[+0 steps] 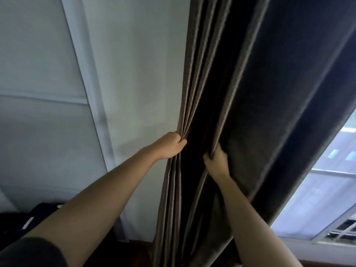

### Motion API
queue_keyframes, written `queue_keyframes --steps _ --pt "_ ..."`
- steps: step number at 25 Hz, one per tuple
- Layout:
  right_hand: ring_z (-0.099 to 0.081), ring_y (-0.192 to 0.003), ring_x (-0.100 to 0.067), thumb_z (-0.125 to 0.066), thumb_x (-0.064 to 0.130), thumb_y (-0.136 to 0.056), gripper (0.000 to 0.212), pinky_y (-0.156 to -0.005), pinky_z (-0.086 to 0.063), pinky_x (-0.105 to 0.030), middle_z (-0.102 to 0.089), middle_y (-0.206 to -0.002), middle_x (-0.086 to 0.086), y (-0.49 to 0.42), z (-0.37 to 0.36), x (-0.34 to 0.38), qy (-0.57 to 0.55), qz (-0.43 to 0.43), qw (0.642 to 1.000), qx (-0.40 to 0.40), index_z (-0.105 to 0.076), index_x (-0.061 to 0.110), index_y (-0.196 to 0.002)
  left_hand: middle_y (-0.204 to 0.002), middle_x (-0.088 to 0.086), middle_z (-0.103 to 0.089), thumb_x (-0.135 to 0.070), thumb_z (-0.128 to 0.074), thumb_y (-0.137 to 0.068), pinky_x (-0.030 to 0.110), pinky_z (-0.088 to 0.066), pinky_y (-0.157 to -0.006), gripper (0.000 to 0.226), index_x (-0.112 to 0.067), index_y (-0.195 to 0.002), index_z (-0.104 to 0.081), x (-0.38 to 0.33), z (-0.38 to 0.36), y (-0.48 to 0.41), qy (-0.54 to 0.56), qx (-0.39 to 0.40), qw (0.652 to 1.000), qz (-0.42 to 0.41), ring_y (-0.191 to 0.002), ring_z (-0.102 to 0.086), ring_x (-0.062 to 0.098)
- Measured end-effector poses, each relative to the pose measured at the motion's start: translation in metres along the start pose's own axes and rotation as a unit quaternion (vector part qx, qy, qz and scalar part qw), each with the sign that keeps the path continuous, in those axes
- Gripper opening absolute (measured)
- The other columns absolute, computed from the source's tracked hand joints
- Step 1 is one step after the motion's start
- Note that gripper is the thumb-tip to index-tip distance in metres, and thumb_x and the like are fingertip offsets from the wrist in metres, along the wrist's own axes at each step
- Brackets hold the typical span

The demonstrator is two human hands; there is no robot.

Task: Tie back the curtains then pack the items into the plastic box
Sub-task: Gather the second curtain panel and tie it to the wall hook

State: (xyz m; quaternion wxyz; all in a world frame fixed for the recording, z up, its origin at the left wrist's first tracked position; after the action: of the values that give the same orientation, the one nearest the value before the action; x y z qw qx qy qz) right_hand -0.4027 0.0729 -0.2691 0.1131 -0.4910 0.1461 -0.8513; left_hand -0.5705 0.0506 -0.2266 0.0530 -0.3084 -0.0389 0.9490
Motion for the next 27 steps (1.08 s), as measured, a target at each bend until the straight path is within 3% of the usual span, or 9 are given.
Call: queue_keyframes --steps 2,5,7,10,16,21,23,25,27 --pt "-0.067 -0.088 -0.029 -0.053 0.000 -0.086 0.022 -0.073 -0.049 -0.026 -0.068 -0.097 -0.020 0.014 -0.024 -0.011 0.036 0.005 0.998 0.052 -0.060 0.001 -0.107 -0.071 0.015 -0.049 -0.027 -0.036 -0.093 0.035 -0.037 -0.060 0.031 -0.002 -0.085 -0.053 -0.002 -0.005 -0.003 0.011 0.011 1.000 -0.003 -0.061 -0.046 0.022" --pt "-0.060 -0.062 0.001 -0.050 0.004 -0.091 0.018 -0.058 -0.044 -0.014 -0.065 -0.081 -0.002 0.030 -0.047 -0.016 0.015 0.010 0.994 0.109 -0.059 0.011 -0.105 -0.067 0.013 -0.042 -0.026 -0.036 -0.094 0.033 -0.032 -0.056 0.023 -0.011 -0.079 -0.046 -0.008 -0.008 -0.002 0.030 0.024 0.999 -0.011 -0.058 -0.039 0.021" --pt "-0.062 -0.083 0.001 -0.048 0.001 -0.091 0.036 -0.074 -0.049 -0.014 -0.065 -0.098 0.003 0.037 -0.055 -0.015 0.014 0.011 0.991 0.132 -0.053 0.011 -0.125 -0.061 0.009 -0.038 -0.025 -0.036 -0.095 0.032 -0.030 -0.055 0.026 -0.012 -0.073 -0.041 -0.013 -0.012 -0.002 0.051 0.036 0.998 -0.008 -0.054 -0.035 0.019" --pt "-0.060 -0.112 -0.020 -0.046 -0.006 -0.087 0.052 -0.096 -0.047 -0.026 -0.063 -0.121 -0.008 0.039 -0.060 -0.012 0.012 0.001 0.991 0.134 -0.044 0.007 -0.137 -0.054 0.002 -0.033 -0.023 -0.037 -0.094 0.030 -0.027 -0.051 0.038 -0.015 -0.058 -0.027 -0.025 -0.019 -0.001 0.060 0.047 0.997 -0.019 -0.048 -0.031 0.017" --pt "-0.059 -0.113 -0.028 -0.049 -0.012 -0.082 0.061 -0.093 -0.048 -0.026 -0.060 -0.124 -0.015 0.033 -0.061 -0.014 0.049 -0.028 0.986 0.155 -0.037 0.003 -0.140 -0.054 0.002 -0.033 -0.025 -0.037 -0.094 0.032 -0.028 -0.053 0.040 -0.016 -0.057 -0.027 -0.032 -0.025 -0.001 0.069 0.062 0.996 -0.010 -0.050 -0.032 0.018" --pt "-0.055 -0.116 -0.028 -0.052 -0.001 -0.081 0.069 -0.101 -0.046 -0.035 -0.053 -0.129 -0.016 0.056 -0.080 -0.010 0.083 -0.055 0.974 0.206 -0.025 0.006 -0.144 -0.060 0.009 -0.056 -0.060 -0.050 -0.079 0.031 -0.041 -0.049 0.058 -0.004 -0.063 -0.051 -0.039 -0.031 -0.001 0.001 0.018 1.000 -0.015 -0.052 -0.055 0.020" --pt "-0.058 -0.111 -0.026 -0.054 0.001 -0.080 0.068 -0.093 -0.049 -0.030 -0.056 -0.123 -0.014 0.062 -0.075 -0.006 0.075 -0.051 0.966 0.241 -0.028 0.008 -0.142 -0.061 0.008 -0.057 -0.055 -0.053 -0.084 0.027 -0.040 -0.049 0.051 -0.009 -0.062 -0.050 -0.043 -0.031 -0.001 -0.040 -0.004 0.998 -0.038 -0.054 -0.057 0.019" --pt "-0.057 -0.111 -0.027 -0.056 0.004 -0.078 0.062 -0.090 -0.045 -0.027 -0.059 -0.120 -0.011 0.063 -0.046 0.007 0.091 0.018 0.983 0.160 -0.039 0.011 -0.137 -0.075 0.021 -0.062 -0.033 -0.049 -0.094 0.030 -0.042 -0.056 0.039 -0.005 -0.068 -0.052 -0.038 -0.025 0.000 -0.046 -0.033 0.998 -0.040 -0.065 -0.060 0.029" --pt "-0.050 -0.119 -0.027 -0.059 0.010 -0.075 0.055 -0.101 -0.036 -0.034 -0.056 -0.128 -0.013 0.069 0.016 0.021 0.134 0.113 0.975 -0.137 -0.048 0.011 -0.128 -0.091 0.028 -0.064 -0.022 -0.046 -0.096 0.035 -0.049 -0.070 0.032 0.006 -0.086 -0.058 -0.023 -0.019 0.000 -0.012 -0.047 0.998 -0.036 -0.081 -0.063 0.034"
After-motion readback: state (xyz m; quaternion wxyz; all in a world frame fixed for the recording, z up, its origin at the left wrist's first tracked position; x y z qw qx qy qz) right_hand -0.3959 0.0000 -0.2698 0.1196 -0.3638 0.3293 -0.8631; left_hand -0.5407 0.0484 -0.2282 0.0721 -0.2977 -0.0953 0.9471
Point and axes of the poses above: each hand's wrist, its own y-axis away from the middle knuckle, its own z-axis out of the back of the hand, x = y × z, the point moved 7 cm from there along -y, towards the middle knuckle
